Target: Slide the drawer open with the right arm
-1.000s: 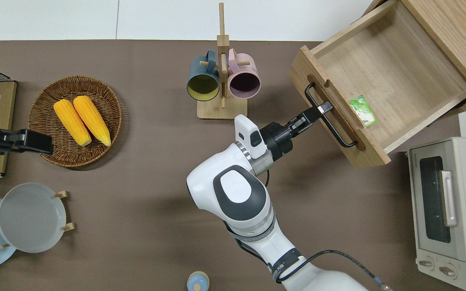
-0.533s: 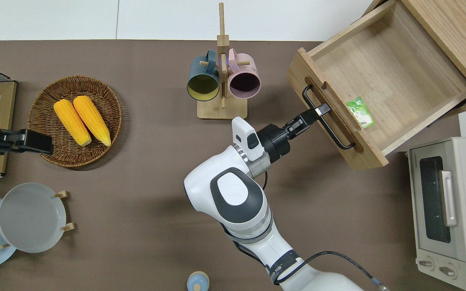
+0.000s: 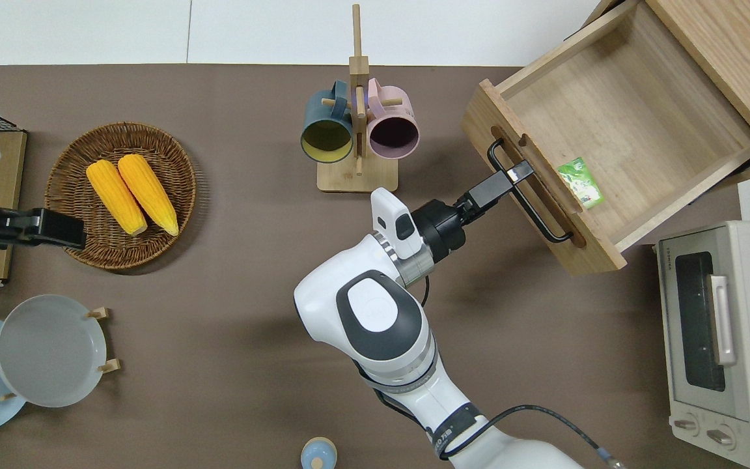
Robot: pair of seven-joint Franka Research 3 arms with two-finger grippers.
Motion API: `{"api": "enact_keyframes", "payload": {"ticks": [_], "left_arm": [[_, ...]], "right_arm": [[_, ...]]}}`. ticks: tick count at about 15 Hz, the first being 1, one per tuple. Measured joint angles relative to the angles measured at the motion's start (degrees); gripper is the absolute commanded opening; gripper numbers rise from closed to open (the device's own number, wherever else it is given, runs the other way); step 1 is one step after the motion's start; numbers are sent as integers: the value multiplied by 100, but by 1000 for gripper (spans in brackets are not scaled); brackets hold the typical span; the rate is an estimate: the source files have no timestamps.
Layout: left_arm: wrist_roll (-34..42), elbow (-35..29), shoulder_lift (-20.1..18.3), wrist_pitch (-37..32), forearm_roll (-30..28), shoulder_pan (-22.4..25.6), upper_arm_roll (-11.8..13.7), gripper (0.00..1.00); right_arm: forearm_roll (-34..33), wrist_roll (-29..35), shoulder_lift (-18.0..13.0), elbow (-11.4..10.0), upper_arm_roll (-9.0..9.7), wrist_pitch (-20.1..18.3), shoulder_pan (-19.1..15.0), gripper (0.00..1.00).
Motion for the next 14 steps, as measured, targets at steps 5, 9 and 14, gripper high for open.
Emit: {"api": "enact_keyframes", "payload": {"ticks": [5, 9, 14], "left_arm": [[0, 0, 0, 0, 0, 0, 0, 993], [0, 0, 0, 0, 0, 0, 0, 993], [0, 0, 0, 0, 0, 0, 0, 993]], "right_arm": [[0, -13, 0, 2, 13, 1, 24, 983], [70, -21, 1, 36, 23, 1, 258, 983], [445, -234, 0, 286, 31, -91, 523, 983]]}}
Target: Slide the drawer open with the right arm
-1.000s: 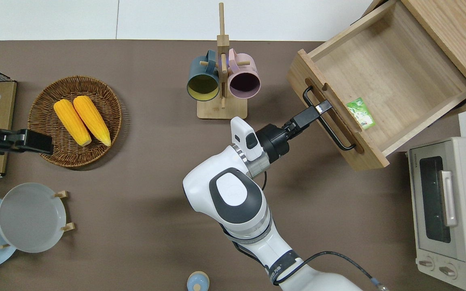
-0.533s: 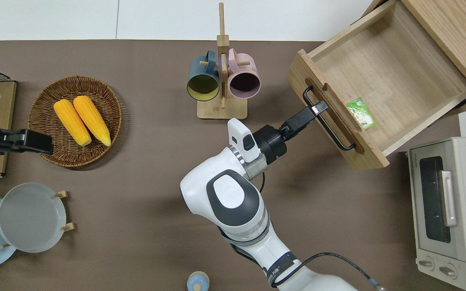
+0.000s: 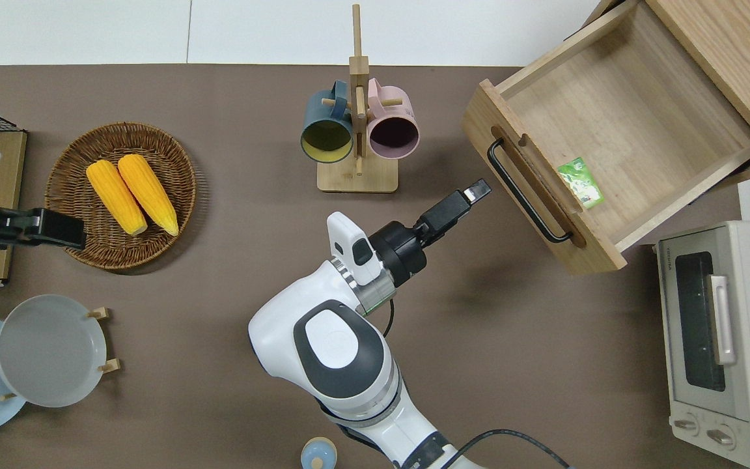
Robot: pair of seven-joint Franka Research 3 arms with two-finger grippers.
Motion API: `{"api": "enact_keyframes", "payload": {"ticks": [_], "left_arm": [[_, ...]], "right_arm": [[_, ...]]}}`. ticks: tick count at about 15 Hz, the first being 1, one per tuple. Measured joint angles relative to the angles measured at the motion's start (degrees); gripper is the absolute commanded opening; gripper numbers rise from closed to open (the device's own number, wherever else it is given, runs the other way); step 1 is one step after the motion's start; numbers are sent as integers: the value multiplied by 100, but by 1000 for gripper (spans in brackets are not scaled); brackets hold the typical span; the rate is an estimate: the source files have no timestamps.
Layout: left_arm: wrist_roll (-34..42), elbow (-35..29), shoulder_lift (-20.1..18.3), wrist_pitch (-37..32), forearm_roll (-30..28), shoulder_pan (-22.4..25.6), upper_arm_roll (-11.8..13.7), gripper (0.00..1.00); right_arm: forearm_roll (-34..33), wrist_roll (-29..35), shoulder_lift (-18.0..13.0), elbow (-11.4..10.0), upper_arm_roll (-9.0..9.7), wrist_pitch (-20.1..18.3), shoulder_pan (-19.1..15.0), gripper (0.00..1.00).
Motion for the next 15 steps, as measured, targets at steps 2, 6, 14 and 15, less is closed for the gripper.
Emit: {"api": "enact_keyframes", "payload": {"ticks": [2, 6, 14, 15], "left_arm": [[0, 0, 0, 0, 0, 0, 0, 993], [0, 0, 0, 0, 0, 0, 0, 993], [0, 0, 0, 0, 0, 0, 0, 993], [0, 0, 0, 0, 0, 0, 0, 993]], "right_arm": [[199, -19, 1, 121, 21, -4, 4, 983], [1332, -31, -22, 774, 53, -5, -4, 983], [3844, -94, -685, 1690, 29, 13, -603, 983], [4112, -117, -808, 1716, 26, 14, -719, 985]]}}
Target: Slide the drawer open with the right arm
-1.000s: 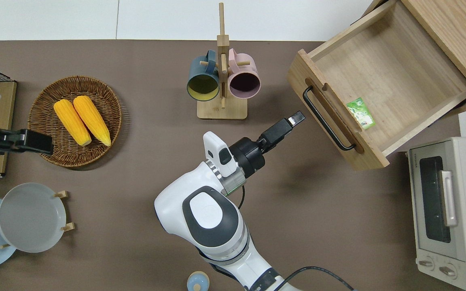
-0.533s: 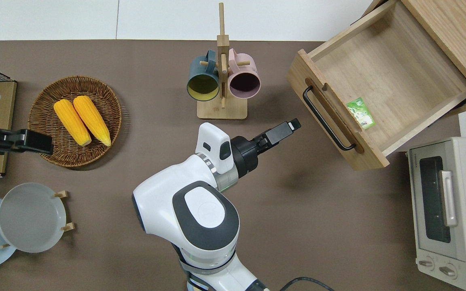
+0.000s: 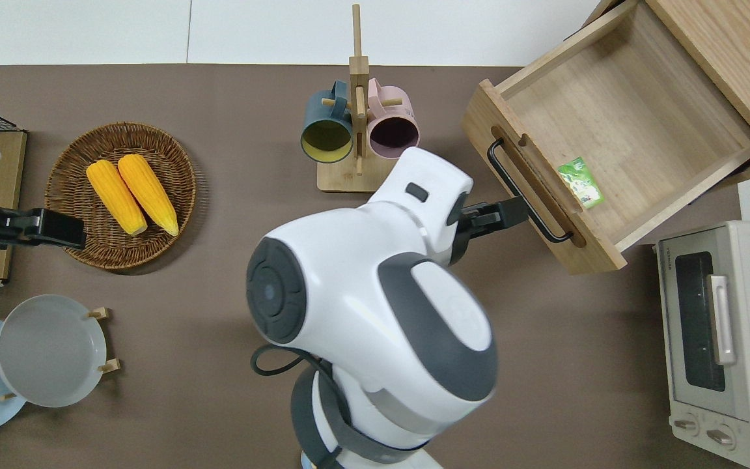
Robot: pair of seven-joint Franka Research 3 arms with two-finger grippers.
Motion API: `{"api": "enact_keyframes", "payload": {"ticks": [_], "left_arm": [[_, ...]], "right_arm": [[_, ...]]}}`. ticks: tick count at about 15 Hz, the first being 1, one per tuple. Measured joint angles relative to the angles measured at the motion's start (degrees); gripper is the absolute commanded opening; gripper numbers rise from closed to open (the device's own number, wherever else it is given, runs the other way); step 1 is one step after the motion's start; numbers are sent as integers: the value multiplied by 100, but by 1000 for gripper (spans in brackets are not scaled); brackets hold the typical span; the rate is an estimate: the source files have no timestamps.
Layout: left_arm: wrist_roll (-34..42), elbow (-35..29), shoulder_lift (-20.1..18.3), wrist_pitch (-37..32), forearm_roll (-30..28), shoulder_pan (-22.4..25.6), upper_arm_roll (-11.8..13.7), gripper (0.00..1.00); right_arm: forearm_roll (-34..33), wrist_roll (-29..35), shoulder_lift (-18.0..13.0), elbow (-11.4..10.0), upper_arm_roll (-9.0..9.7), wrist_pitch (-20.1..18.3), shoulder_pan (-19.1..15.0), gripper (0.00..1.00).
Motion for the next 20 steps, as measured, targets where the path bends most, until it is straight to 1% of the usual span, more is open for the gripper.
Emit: {"api": "enact_keyframes", "payload": {"ticks": [1, 5, 7, 9, 10, 12, 14, 16, 20], "left_arm": [[0, 0, 0, 0, 0, 0, 0, 993], [0, 0, 0, 0, 0, 0, 0, 993], [0, 0, 0, 0, 0, 0, 0, 993], [0, 0, 0, 0, 0, 0, 0, 993], [0, 0, 0, 0, 0, 0, 0, 993], [0, 0, 0, 0, 0, 0, 0, 993], [0, 0, 0, 0, 0, 0, 0, 993], [0, 0, 0, 0, 0, 0, 0, 993], [0, 0, 0, 0, 0, 0, 0, 993]], "right_arm": [[305, -57, -167, 13, 2, 2, -158, 983], [1172, -324, -733, 14, 19, 2, -686, 983], [1628, -436, -994, 9, 103, 2, -1018, 983], [2010, -574, -1261, -18, 350, -1, -1540, 983], [2172, -627, -1386, -35, 517, -6, -1854, 983], [2517, -732, -1578, -72, 771, -16, -2412, 985], [2905, -842, -1707, -115, 858, -19, -2864, 985], [3186, -1001, -1760, -162, 869, -21, -3244, 985], [3649, -1319, -1757, -295, 858, -21, -3818, 985]]}}
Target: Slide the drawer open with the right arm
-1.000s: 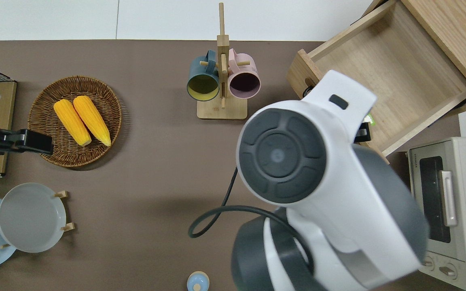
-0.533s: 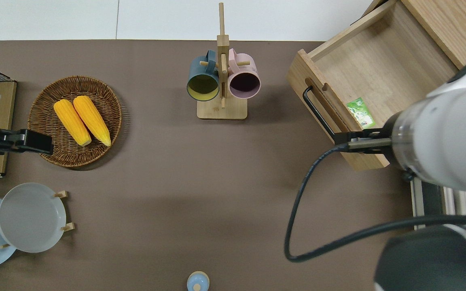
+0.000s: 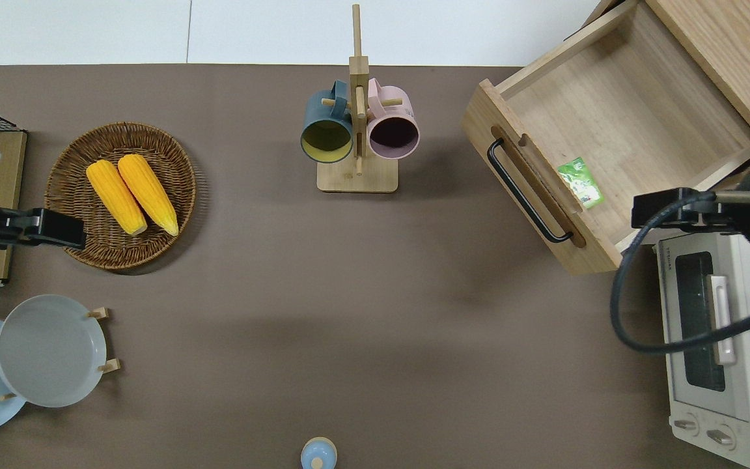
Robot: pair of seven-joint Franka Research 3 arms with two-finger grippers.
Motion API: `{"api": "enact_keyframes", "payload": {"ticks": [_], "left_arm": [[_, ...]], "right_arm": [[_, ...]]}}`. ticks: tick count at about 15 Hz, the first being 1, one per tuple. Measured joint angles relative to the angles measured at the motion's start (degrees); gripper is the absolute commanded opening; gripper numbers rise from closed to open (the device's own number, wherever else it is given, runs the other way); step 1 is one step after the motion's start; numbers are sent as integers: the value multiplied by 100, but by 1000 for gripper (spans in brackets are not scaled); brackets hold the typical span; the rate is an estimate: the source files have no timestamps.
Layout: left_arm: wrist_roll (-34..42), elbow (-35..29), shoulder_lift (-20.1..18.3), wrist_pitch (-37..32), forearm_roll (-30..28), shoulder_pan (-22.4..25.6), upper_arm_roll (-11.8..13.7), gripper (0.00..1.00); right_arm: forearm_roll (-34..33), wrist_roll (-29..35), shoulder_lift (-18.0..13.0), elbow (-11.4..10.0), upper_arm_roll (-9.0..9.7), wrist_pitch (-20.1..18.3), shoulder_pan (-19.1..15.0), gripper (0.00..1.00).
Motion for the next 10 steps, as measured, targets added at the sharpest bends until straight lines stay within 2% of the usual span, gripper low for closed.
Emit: {"api": "enact_keyframes", "payload": {"ticks": [2, 7, 10], "left_arm": [[0, 0, 0, 0, 0, 0, 0, 993], [0, 0, 0, 0, 0, 0, 0, 993], [0, 0, 0, 0, 0, 0, 0, 993]], "right_arm": [[146, -81, 9, -66, -5, 11, -182, 985], [161, -148, 96, -200, -9, 74, -351, 985], [103, -183, 154, -348, -24, 300, -468, 985]]}}
